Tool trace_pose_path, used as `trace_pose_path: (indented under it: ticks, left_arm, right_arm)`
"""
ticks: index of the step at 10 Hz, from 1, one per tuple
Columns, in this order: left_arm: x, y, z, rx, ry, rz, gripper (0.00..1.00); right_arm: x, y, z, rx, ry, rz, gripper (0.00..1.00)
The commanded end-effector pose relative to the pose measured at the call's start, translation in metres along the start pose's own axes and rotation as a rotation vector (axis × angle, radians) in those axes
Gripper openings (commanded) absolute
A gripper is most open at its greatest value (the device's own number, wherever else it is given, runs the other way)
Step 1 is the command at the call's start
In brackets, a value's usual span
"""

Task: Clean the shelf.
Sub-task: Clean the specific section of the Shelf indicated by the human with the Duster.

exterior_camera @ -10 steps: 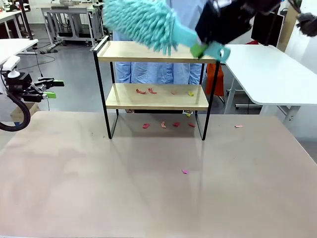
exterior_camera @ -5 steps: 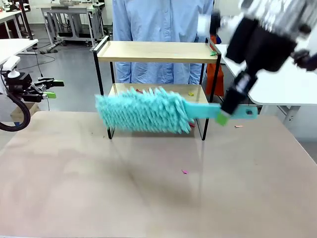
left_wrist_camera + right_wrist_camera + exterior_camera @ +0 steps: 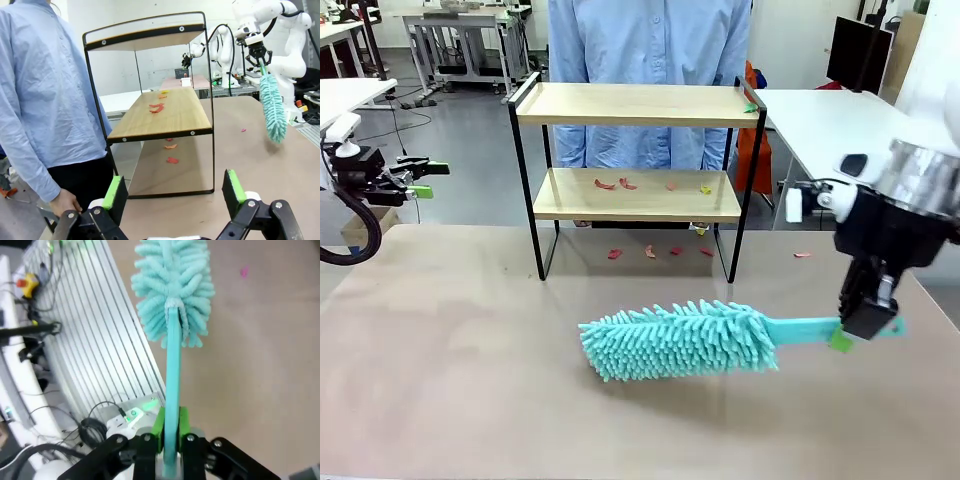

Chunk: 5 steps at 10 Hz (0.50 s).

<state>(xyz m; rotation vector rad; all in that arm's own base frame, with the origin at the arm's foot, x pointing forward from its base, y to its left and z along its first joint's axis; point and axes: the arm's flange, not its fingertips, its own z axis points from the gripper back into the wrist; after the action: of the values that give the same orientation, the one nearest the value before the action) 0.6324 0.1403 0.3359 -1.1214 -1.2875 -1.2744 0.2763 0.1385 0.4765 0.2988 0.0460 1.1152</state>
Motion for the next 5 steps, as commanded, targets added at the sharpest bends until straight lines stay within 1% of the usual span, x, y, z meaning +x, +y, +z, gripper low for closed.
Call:
trace_pose_path:
  ticks: [1,2,3,4,5]
  left_arm:
    - [0.001,-0.001,0.000,-0.005,0.007,-0.004,1.00]
    - [0.001,-0.001,0.000,-0.005,0.007,-0.004,1.00]
    - [0.001,-0.001,0.000,-0.005,0.007,-0.004,1.00]
    - [0.001,-0.001,0.000,-0.005,0.007,-0.004,1.00]
    - [0.001,-0.001,0.000,-0.005,0.007,-0.004,1.00]
  right_arm:
    - [-0.028,-0.018,0.002,0.012,-0.072,0.013,0.13]
    - [-0.034,-0.021,0.001,0.015,-0.084,0.021,0.13]
    - [-0.030,-0.021,0.011,0.008,-0.082,-0.035,0.13]
    - [-0.025,-0.018,0.000,0.028,-0.045,-0.006,0.13]
    - [-0.025,-0.018,0.000,0.028,-0.045,-0.006,0.13]
